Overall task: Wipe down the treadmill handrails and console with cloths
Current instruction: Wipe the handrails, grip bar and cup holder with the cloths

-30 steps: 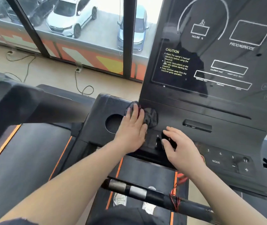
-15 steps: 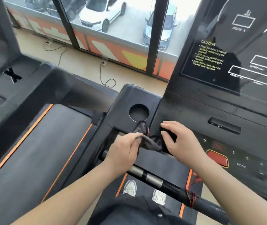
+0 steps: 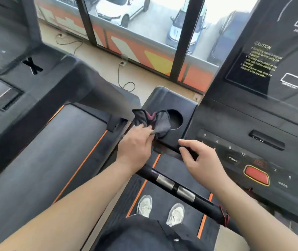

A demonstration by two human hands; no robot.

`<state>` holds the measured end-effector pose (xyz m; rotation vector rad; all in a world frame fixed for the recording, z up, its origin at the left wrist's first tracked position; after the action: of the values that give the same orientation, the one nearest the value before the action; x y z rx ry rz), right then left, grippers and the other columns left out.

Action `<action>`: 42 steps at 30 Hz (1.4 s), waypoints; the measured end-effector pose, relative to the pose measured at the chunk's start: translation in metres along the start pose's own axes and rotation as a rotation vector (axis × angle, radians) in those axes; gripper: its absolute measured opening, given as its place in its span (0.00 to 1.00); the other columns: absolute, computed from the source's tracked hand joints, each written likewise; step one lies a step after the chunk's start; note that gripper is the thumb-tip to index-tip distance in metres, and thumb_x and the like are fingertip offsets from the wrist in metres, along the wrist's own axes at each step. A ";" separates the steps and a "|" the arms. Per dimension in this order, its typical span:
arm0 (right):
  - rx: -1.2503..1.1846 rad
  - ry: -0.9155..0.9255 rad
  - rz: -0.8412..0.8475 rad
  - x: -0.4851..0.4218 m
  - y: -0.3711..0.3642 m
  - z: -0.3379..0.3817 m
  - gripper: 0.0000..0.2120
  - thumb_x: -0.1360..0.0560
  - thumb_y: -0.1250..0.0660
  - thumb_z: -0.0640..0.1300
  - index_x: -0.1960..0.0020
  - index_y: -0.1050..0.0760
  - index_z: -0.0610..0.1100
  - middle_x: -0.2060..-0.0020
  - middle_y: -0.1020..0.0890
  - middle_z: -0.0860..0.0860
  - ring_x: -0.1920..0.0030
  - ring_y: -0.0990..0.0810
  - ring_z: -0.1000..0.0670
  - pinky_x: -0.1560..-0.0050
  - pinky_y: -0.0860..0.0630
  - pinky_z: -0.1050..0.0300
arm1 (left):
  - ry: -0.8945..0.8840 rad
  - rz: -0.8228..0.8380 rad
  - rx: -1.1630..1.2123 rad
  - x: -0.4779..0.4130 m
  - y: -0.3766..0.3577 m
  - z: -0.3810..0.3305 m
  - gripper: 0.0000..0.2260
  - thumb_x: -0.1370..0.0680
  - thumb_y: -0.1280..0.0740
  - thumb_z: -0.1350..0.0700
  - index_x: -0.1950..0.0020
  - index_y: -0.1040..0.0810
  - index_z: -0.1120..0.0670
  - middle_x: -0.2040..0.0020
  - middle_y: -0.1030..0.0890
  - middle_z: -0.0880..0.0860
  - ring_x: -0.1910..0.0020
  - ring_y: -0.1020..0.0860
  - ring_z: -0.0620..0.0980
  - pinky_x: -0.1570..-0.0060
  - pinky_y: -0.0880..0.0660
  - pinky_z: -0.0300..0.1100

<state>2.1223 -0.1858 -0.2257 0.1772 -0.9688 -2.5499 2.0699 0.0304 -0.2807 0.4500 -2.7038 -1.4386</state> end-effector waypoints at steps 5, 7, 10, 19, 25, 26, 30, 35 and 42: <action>-0.095 -0.119 0.104 0.016 -0.003 0.000 0.05 0.22 0.28 0.49 0.47 0.15 0.53 0.59 0.14 0.61 0.56 0.16 0.61 0.49 0.21 0.60 | 0.174 0.020 0.334 0.029 0.035 -0.024 0.16 0.17 0.44 0.46 0.44 0.20 0.51 0.54 0.16 0.48 0.51 0.20 0.51 0.48 0.23 0.51; -0.272 -0.234 0.238 0.018 -0.007 0.011 0.11 0.21 0.31 0.56 0.48 0.15 0.51 0.56 0.13 0.58 0.52 0.15 0.58 0.46 0.19 0.55 | 0.097 -0.003 0.409 0.049 0.045 -0.046 0.14 0.16 0.41 0.49 0.47 0.19 0.55 0.55 0.17 0.49 0.51 0.20 0.50 0.49 0.24 0.51; -0.695 -0.452 0.352 0.026 -0.010 0.019 0.20 0.19 0.36 0.58 0.44 0.16 0.42 0.48 0.13 0.45 0.44 0.14 0.43 0.41 0.19 0.43 | -0.050 0.103 0.482 0.088 0.042 -0.079 0.08 0.17 0.35 0.56 0.46 0.16 0.56 0.50 0.16 0.45 0.44 0.20 0.47 0.42 0.24 0.45; -0.866 -0.471 0.464 0.078 0.000 -0.002 0.14 0.16 0.38 0.46 0.36 0.21 0.41 0.42 0.14 0.44 0.39 0.17 0.44 0.35 0.23 0.45 | 0.715 0.091 0.939 0.147 0.019 -0.099 0.20 0.21 0.27 0.52 0.30 0.28 0.45 0.36 0.21 0.42 0.45 0.20 0.32 0.53 0.25 0.26; -0.743 -0.386 0.518 0.084 -0.004 0.000 0.15 0.16 0.38 0.50 0.40 0.18 0.42 0.43 0.14 0.44 0.38 0.17 0.43 0.31 0.26 0.40 | 0.689 0.074 0.884 0.164 0.041 -0.093 0.06 0.22 0.26 0.60 0.45 0.15 0.53 0.52 0.13 0.56 0.48 0.16 0.54 0.48 0.18 0.43; -0.682 -0.365 0.511 0.082 -0.005 0.001 0.16 0.17 0.36 0.53 0.42 0.17 0.43 0.44 0.14 0.44 0.38 0.17 0.43 0.32 0.25 0.38 | 0.673 0.074 0.849 0.162 0.047 -0.087 0.05 0.22 0.25 0.58 0.47 0.15 0.52 0.52 0.14 0.58 0.48 0.17 0.58 0.46 0.19 0.49; -0.331 -0.292 0.393 0.063 -0.015 0.005 0.24 0.24 0.35 0.62 0.51 0.20 0.41 0.61 0.15 0.46 0.56 0.15 0.44 0.52 0.17 0.47 | 0.570 -0.029 0.661 0.141 0.071 -0.063 0.04 0.27 0.26 0.51 0.52 0.15 0.45 0.55 0.18 0.65 0.56 0.20 0.63 0.50 0.21 0.59; -0.065 -0.231 0.239 0.032 -0.035 0.011 0.22 0.22 0.33 0.58 0.64 0.28 0.42 0.73 0.28 0.55 0.70 0.29 0.53 0.65 0.32 0.53 | 0.478 -0.104 0.239 0.096 0.068 -0.028 0.10 0.24 0.28 0.54 0.44 0.20 0.45 0.50 0.18 0.49 0.52 0.18 0.52 0.48 0.21 0.49; 0.158 -0.252 0.250 0.016 -0.066 -0.014 0.09 0.23 0.36 0.53 0.62 0.26 0.54 0.67 0.22 0.57 0.60 0.23 0.51 0.57 0.26 0.52 | -0.062 0.339 -0.259 0.093 -0.036 -0.025 0.28 0.17 0.51 0.40 0.26 0.29 0.56 0.28 0.28 0.56 0.26 0.34 0.59 0.21 0.47 0.56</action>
<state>2.0899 -0.1566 -0.2796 -0.2150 -1.2041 -2.3028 1.9935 -0.0344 -0.3053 -0.0654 -2.4296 -1.6826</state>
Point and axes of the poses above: each hand's wrist, its own x-axis away from the middle knuckle, its own y-axis out of the back of the hand, z = x × y, the point moved 1 cm from there along -x, towards the middle knuckle
